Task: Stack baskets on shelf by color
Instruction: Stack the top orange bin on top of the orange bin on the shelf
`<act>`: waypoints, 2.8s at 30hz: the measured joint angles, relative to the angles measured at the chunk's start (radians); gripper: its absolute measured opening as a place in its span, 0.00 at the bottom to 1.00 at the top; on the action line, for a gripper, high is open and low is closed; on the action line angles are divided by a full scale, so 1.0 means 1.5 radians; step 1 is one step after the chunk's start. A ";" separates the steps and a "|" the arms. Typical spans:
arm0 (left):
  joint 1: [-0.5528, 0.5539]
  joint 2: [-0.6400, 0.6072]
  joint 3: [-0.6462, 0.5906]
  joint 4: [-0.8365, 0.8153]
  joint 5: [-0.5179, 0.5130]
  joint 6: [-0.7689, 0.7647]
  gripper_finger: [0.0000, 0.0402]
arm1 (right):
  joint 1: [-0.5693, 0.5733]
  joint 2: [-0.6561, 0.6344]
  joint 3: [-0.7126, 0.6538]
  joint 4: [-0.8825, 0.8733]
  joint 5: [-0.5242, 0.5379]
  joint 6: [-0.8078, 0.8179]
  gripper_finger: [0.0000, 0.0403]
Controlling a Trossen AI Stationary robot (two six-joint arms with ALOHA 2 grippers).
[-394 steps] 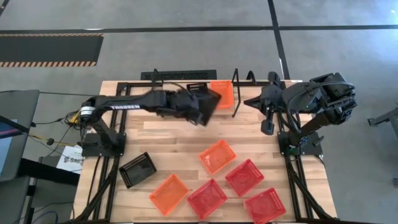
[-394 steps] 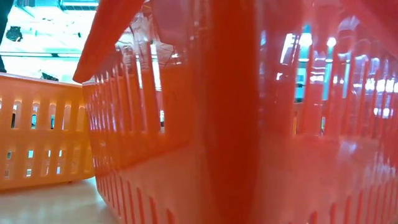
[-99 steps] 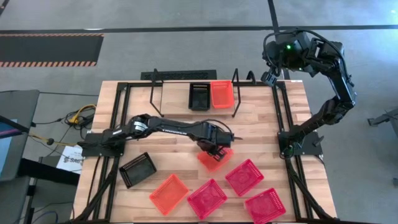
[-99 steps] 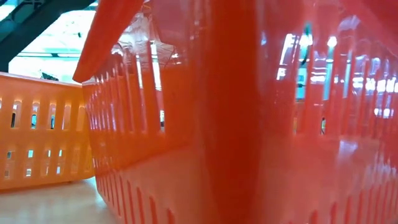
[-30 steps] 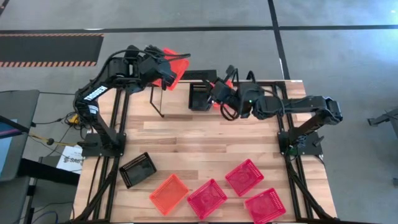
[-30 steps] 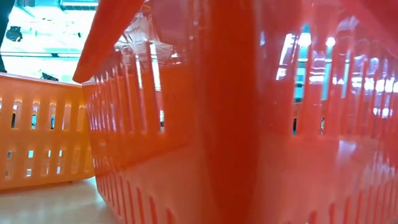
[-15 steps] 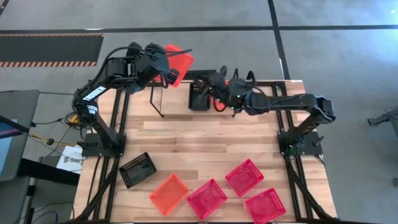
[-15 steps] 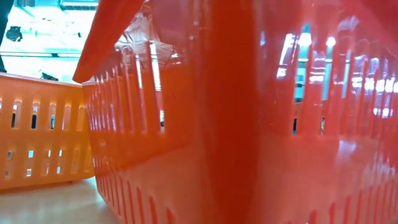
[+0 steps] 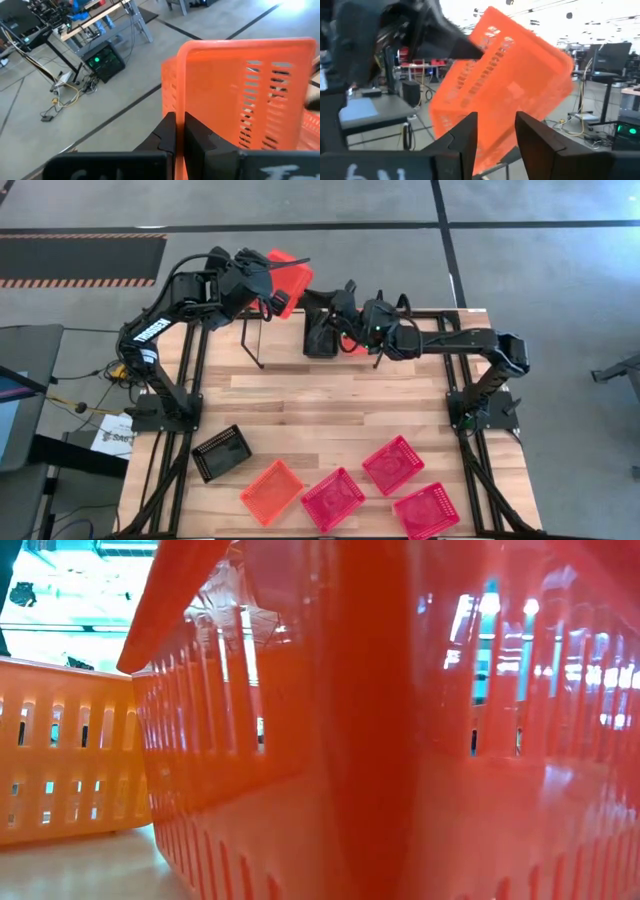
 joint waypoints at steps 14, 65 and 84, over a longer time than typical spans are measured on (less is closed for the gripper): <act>0.015 0.004 0.000 0.005 0.013 0.001 0.00 | 0.029 -0.009 0.002 -0.016 0.000 -0.001 0.38; -0.021 0.004 0.000 0.006 0.043 -0.008 0.00 | -0.074 0.000 0.002 -0.005 0.009 0.036 0.45; -0.026 0.005 -0.002 0.205 0.034 0.123 0.08 | -0.121 -0.006 0.005 -0.102 -0.102 0.024 0.02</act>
